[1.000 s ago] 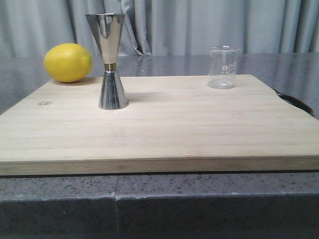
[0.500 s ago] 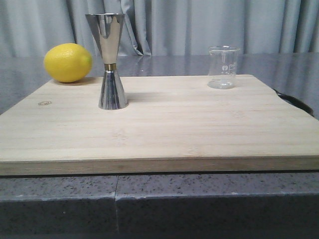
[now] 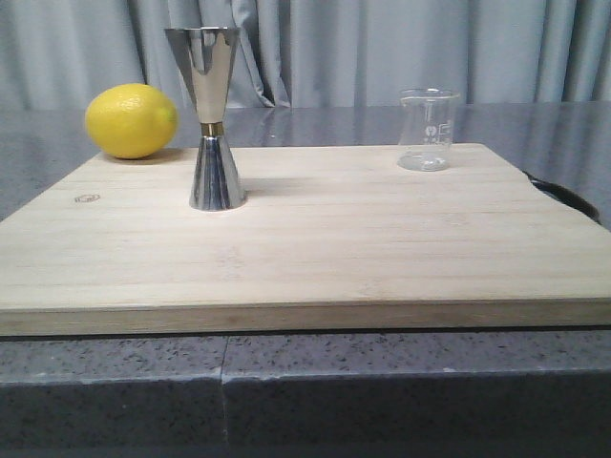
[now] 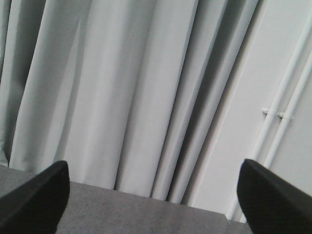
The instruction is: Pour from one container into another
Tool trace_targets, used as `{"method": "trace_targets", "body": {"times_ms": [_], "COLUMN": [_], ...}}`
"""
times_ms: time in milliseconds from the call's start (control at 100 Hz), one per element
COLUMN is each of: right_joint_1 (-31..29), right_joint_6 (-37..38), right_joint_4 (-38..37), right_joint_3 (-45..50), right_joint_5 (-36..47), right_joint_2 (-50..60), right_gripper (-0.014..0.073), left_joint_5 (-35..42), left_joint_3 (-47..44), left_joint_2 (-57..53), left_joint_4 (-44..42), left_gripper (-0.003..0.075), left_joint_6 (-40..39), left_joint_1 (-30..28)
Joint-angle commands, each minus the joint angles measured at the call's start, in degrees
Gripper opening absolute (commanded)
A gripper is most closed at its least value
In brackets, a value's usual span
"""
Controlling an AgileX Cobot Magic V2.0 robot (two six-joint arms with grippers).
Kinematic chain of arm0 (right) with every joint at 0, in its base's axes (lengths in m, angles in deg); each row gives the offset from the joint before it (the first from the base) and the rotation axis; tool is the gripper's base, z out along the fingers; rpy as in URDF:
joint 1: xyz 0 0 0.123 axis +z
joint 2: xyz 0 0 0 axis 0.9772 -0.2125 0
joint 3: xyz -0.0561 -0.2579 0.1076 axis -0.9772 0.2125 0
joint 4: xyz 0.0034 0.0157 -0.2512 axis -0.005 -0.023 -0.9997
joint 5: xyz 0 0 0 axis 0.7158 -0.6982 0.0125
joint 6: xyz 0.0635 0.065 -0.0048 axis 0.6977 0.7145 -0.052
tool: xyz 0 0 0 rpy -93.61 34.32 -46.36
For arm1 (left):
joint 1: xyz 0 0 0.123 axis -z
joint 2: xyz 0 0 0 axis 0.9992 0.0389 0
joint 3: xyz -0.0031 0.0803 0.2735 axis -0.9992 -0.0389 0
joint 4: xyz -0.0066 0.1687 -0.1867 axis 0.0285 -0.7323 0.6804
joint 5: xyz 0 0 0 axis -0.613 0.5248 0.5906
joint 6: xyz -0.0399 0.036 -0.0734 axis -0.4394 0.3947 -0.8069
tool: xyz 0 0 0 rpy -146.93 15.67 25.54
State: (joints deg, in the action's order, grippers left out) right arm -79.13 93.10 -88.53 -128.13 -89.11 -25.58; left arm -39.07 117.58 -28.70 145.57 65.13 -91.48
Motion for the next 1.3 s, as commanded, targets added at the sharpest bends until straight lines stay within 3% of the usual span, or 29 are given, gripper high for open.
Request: {"method": "trace_targets", "body": {"times_ms": [0,290,670,810,1090,1290], "right_joint_1": [-0.1,-0.1,-0.1,-0.1,-0.1,-0.1], "right_joint_6": [0.5,0.5,0.6,0.6,0.6,0.6], "right_joint_4": [0.0,0.0,0.3,0.3,0.3,0.3], "right_joint_3": [1.7,11.9,21.8,23.4,23.5,23.5], "right_joint_5": [2.6,3.0,5.9,11.3,12.6,10.6], "right_joint_2": [2.7,14.0,26.7,29.4,30.3,30.3], "right_gripper": [0.0627,0.0627,0.0600,0.0444,-0.0061,-0.0073], "left_joint_5": [-0.9,-1.2,-0.9,-0.3,4.0,4.0], "left_joint_3": [-2.6,-12.9,-18.6,-18.7,-18.7,-18.7], "left_joint_2": [-2.2,-13.4,-24.3,-24.8,-24.8,-24.8], "left_joint_4": [2.0,5.2,5.6,5.6,5.6,5.6], "left_gripper": [0.0457,0.0457,0.0420,0.0318,-0.0017,-0.0019], "left_joint_6": [-0.7,-0.7,-0.7,-0.7,-0.7,-0.7], "left_joint_1": [0.5,0.5,0.5,1.4,4.9,4.9]}}
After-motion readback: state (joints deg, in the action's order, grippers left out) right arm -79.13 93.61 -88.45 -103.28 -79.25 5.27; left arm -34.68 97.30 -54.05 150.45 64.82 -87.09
